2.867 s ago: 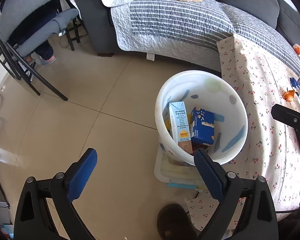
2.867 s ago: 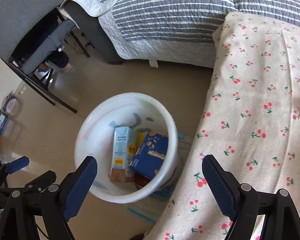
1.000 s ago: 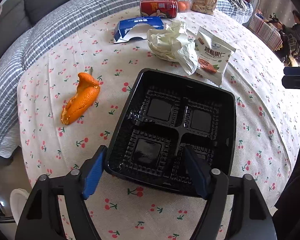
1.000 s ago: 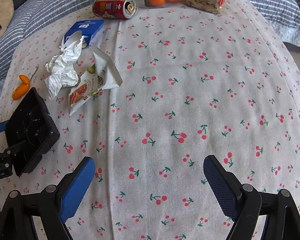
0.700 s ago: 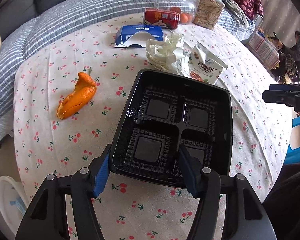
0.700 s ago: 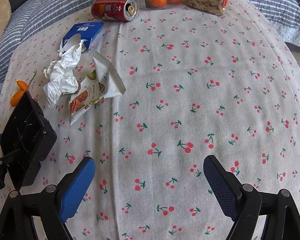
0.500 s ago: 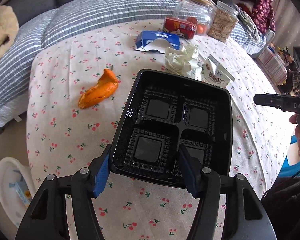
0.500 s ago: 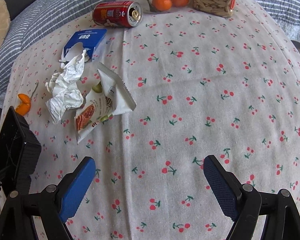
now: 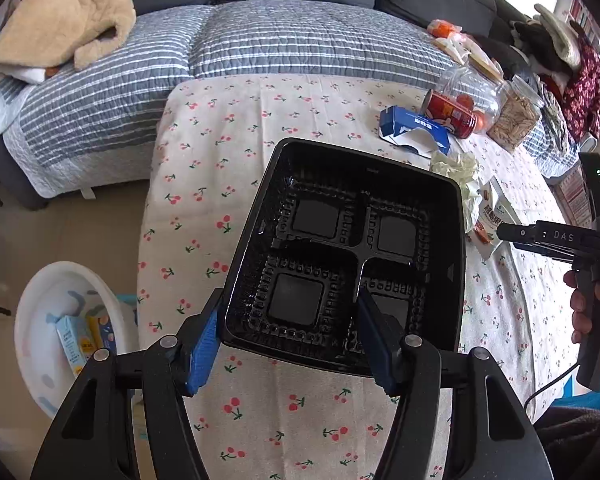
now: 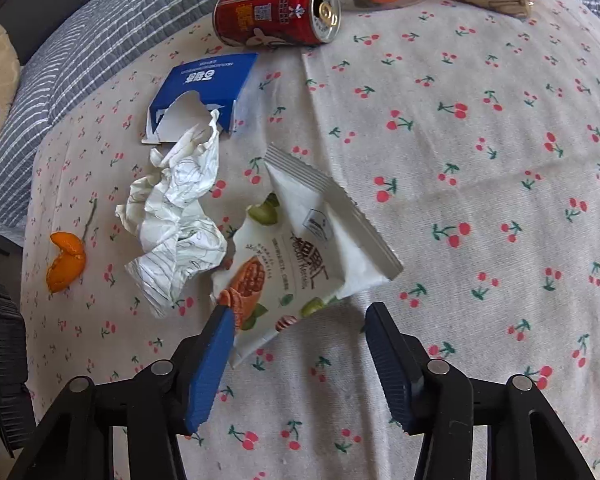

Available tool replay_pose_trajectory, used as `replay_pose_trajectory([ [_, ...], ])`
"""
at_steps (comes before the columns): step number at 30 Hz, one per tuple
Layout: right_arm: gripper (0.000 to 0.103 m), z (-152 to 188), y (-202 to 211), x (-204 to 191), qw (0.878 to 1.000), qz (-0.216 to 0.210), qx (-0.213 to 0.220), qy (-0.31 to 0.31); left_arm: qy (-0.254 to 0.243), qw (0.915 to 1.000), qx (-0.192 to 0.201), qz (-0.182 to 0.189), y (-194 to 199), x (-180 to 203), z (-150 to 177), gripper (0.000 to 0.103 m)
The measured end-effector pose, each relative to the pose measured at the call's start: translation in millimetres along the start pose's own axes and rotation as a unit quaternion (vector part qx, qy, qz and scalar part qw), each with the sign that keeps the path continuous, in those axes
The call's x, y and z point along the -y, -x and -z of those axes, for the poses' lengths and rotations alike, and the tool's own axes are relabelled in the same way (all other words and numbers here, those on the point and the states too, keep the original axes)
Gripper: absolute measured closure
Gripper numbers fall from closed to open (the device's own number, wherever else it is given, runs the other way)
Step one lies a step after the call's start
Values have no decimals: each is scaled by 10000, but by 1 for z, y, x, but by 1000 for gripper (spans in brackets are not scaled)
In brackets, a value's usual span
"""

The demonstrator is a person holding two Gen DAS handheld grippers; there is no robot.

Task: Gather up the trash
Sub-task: 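Grasp the white snack bag with the right tool while the left tool lifts the tray, then carry the black tray in the left tool to the bin and release it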

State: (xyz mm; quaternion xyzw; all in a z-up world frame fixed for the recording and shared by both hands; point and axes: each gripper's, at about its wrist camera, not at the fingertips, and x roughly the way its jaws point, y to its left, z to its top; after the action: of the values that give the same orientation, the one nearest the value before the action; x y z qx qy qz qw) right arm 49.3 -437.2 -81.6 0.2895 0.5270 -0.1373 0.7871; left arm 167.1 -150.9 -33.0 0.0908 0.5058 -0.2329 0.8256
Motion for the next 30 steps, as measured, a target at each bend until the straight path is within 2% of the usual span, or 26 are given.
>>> replay_pose_trajectory([
  [3,56,-1,-7,-7,10000,20,-9,-14,71,10000,3,-10,2,-7,2,37],
  [6,72,-1,-11,-10,9999,99,64,7,79,10000,-4,-32,3,-11,5,37],
  [7,83,-1,-11,-11,10000,55,78,14,82,10000,-4,-39,3,-12,6,37],
  [8,89,-1,-11,-11,10000,-8,85,-1,89,10000,0,-45,4,-14,7,37],
  [11,96,1,-6,-13,9998,-36,169,85,150,9999,44,-41,9,-20,9,37],
  [15,98,7,13,-18,9987,64,402,322,277,9995,147,-57,18,-32,11,37],
  [21,99,23,45,-22,9962,-47,675,541,514,9982,263,-147,31,-59,19,37],
  [30,98,53,59,-65,9906,-334,707,1118,930,9941,375,-417,49,-114,39,37],
])
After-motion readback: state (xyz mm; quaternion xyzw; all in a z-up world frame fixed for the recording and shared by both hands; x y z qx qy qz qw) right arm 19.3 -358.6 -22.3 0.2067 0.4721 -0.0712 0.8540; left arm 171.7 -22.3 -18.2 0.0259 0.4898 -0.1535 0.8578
